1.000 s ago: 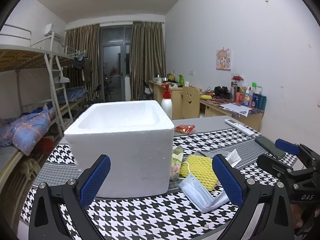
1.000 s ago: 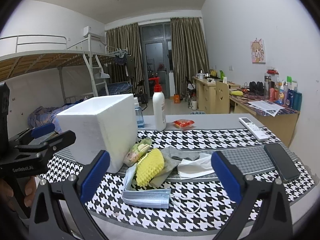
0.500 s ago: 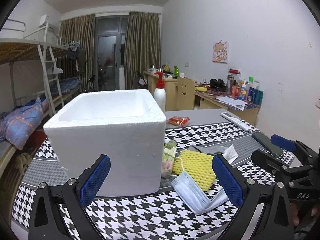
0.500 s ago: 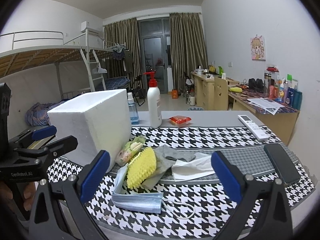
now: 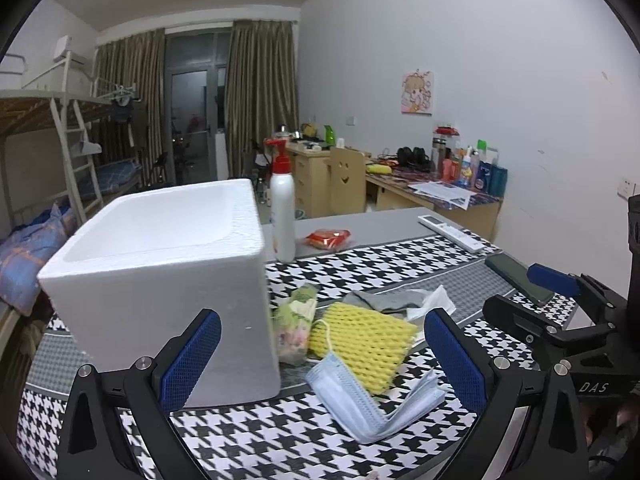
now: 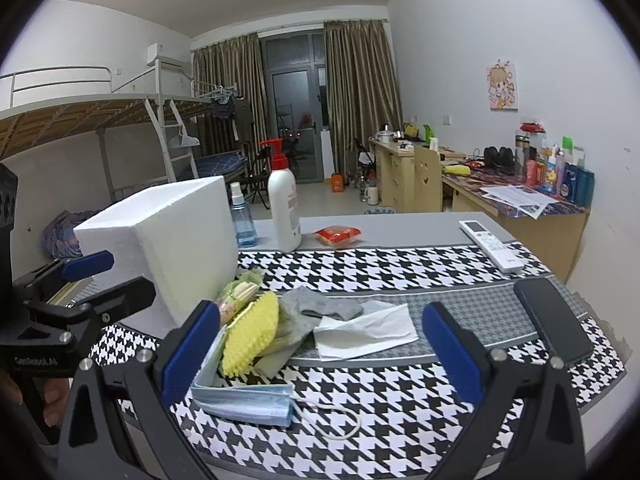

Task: Organize soft objects
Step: 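Move the left tool toward the chopsticks packet beside the foam box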

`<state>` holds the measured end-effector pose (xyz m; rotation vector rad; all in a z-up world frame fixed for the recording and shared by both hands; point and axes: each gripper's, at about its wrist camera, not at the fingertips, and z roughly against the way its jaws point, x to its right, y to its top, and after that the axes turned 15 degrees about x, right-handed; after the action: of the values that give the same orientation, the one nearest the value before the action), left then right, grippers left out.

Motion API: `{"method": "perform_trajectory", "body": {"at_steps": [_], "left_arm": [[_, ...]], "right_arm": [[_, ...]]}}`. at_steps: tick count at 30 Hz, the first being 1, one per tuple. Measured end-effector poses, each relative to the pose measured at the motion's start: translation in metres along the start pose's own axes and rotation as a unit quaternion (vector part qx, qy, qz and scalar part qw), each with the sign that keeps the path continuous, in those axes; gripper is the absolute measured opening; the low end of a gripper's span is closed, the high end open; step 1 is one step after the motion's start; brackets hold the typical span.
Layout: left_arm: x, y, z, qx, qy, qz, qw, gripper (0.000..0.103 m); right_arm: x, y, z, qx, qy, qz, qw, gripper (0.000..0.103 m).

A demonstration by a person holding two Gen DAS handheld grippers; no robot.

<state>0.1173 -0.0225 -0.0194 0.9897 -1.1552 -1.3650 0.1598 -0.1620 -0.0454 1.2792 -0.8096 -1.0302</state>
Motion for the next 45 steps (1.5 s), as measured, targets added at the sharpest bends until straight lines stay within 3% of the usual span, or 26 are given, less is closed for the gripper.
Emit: {"method": "perform_trajectory", "body": {"at_steps": [9,17,37,45], "left_arm": [[0.02,-0.002,-0.016,-0.017,-0.038,-0.005,0.9991,0.102],[0.037,-0.001,-0.037,-0.033,-0.048,-0.014,0.9982,0.102],[0.052,0.002,-0.097,-0.077,0.006,-0.018,0.9969,0.102],[0.059,0.003,-0.112,-0.085,-0.004,-0.023,0.9961,0.102]], "right_arm": [[0.021,-0.005,-0.002,-0.006,-0.015,-0.015,1.0,0.102],[0.039,-0.008,-0.006,-0.009,-0.028,-0.025,0.999,0.102],[0.084,-0.015,-0.022,-0.029,-0.046,-0.047,0.997,0.102],[0.092,-0.017,-0.028,-0.034,-0.049,-0.052,0.997,0.102]]}}
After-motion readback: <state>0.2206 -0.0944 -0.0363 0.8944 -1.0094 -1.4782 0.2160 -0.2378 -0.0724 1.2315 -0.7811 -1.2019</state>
